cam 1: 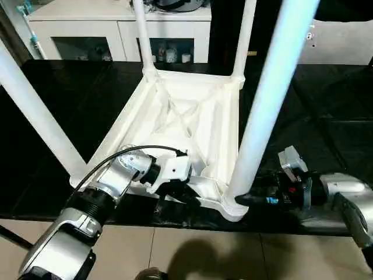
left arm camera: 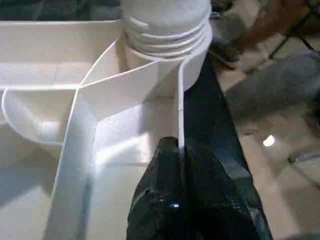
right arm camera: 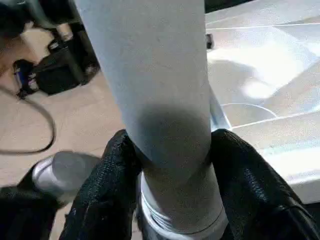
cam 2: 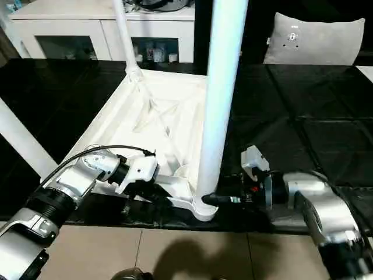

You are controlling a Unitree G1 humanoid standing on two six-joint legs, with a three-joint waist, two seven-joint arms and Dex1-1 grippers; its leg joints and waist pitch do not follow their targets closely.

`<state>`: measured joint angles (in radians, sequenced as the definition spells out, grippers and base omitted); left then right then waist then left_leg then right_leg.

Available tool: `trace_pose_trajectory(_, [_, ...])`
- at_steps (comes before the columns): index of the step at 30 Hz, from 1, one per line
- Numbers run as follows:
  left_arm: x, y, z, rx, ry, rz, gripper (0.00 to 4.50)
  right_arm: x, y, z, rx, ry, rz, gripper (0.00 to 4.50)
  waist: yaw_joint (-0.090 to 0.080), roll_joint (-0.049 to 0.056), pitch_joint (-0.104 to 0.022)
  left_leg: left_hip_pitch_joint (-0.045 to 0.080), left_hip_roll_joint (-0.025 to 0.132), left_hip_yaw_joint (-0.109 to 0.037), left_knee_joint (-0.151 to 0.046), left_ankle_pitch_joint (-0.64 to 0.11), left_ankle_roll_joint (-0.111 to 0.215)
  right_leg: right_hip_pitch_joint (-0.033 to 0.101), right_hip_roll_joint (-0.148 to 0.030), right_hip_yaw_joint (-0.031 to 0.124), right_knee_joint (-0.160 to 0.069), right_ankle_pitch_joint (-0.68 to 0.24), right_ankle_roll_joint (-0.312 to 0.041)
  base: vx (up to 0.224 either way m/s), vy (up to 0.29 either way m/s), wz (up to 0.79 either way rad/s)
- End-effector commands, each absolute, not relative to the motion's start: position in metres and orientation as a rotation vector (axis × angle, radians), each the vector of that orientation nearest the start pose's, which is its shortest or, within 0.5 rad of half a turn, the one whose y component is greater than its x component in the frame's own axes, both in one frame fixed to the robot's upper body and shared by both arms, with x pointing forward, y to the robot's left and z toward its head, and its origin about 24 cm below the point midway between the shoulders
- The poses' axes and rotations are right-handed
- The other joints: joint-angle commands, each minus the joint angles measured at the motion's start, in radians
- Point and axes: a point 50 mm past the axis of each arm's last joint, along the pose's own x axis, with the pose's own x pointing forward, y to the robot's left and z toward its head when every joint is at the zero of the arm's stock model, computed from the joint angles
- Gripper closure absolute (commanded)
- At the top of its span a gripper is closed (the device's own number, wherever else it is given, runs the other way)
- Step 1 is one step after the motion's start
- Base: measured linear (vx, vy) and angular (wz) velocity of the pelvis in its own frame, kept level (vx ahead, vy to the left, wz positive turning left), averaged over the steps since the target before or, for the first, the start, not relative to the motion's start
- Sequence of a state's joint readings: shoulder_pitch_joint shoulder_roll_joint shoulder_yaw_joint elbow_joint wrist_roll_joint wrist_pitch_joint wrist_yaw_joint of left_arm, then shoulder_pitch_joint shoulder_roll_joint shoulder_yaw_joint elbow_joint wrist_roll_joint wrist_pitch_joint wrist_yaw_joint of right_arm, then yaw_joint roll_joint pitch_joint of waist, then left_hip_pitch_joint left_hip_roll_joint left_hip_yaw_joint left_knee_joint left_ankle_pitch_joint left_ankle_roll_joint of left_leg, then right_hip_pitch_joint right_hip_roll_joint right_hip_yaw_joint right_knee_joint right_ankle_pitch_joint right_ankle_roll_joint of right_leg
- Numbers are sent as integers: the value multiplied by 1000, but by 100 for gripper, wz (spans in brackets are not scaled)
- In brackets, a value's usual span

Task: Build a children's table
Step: Rotate leg to tighten

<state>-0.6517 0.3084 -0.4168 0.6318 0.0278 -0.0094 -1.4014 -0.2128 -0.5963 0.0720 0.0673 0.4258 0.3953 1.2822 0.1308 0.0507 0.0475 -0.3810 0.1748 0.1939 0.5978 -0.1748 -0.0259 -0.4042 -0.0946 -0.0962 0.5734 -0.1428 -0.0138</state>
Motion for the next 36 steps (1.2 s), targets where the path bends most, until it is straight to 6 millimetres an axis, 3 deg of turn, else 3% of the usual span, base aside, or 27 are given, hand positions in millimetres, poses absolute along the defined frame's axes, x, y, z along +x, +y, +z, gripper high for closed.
trace_pose_trajectory(1, [311, 69, 66, 437, 328, -1616, 450, 256, -174, 77, 39, 315, 1250, 260, -12, -24, -62, 25, 58, -26, -71, -268, 43, 39, -71, 45, -84, -481, -134, 0, 0, 0])
trace_pose_trajectory(2, [314, 66, 67, 415, 322, -1572, 450, 261, -172, 74, 23, 318, 1178, 260, -15, -25, -62, 26, 55, -27, -70, -280, 37, 39, -72, 42, -86, -509, -126, 0, 0, 0])
trace_pose_trajectory(4, [318, 59, 68, 370, 320, -1514, 450, 268, -168, 70, 7, 317, 1066, 260, -39, -29, -56, 26, 46, -32, -70, -320, 15, 37, -70, 31, -102, -615, -78, 0, 0, 0])
trace_pose_trajectory(6, [321, 48, 70, 316, 313, -1448, 450, 279, -162, 68, 1, 311, 919, 261, -61, -22, -56, 20, 41, -39, -71, -341, 2, 43, -68, 21, -106, -646, -52, 0, 0, 0])
trace_pose_trajectory(7, [325, 38, 72, 283, 308, -1384, 450, 289, -157, 67, 8, 316, 782, 261, -80, -24, -55, 20, 37, -39, -69, -355, 0, 39, -63, 17, -110, -645, -47, 0, 0, 0])
trace_pose_trajectory(9, [327, 33, 73, 270, 306, -1342, 450, 294, -155, 66, 14, 325, 700, 262, -104, -27, -57, 17, 31, -41, -65, -367, 3, 41, -62, 11, -115, -655, -40, 0, 0, 0])
trace_pose_trajectory(13, [337, 16, 77, 271, 275, -1180, 450, 305, -145, 69, 70, 328, 511, 262, -123, -24, -62, 19, 28, -37, -62, -334, 36, 37, -59, 14, -121, -615, -48, 0, 0, 0])
trace_pose_trajectory(14, [338, 14, 78, 278, 264, -1160, 450, 306, -143, 71, 79, 312, 514, 227, -122, -22, -64, 18, 30, -37, -63, -325, 40, 39, -59, 15, -118, -597, -51, 0, 0, 0])
trace_pose_trajectory(16, [338, 13, 79, 265, 260, -1150, 450, 305, -140, 74, 50, 266, 538, 193, -115, -20, -72, 11, 41, -36, -68, -261, 63, 46, -60, 26, -103, -458, -89, 0, 0, 0])
trace_pose_trajectory(19, [338, 17, 77, 301, 265, -1153, 450, 304, -143, 75, 46, 247, 543, 170, -110, -24, -75, 8, 43, -31, -65, -209, 92, 50, -62, 34, -84, -330, -151, 0, 0, 0])
trace_pose_trajectory(22, [338, 25, 74, 372, 263, -1162, 450, 301, -149, 76, 35, 243, 561, 144, -101, -22, -77, 4, 44, -29, -63, -162, 116, 57, -63, 36, -74, -266, -175, 0, 0, 0])
trace_pose_trajectory(28, [332, 42, 70, 418, 259, -1272, 450, 294, -177, 85, -16, 215, 696, 88, -82, -18, -75, 12, 50, -27, -63, -180, 119, 58, -64, 39, -73, -266, -189, 0, 0, 0])
trace_pose_trajectory(32, [319, 53, 69, 397, 240, -1468, 450, 281, -189, 90, -87, 243, 911, 55, -71, -16, -73, 16, 55, -26, -66, -201, 111, 56, -65, 41, -72, -279, -192, 0, 0, 0])
trace_pose_trajectory(36, [313, 58, 69, 407, 240, -1566, 450, 275, -194, 91, -117, 275, 1010, 17, -42, -14, -73, 21, 60, -22, -65, -201, 104, 50, -66, 43, -70, -291, -193, 0, 0, 0])
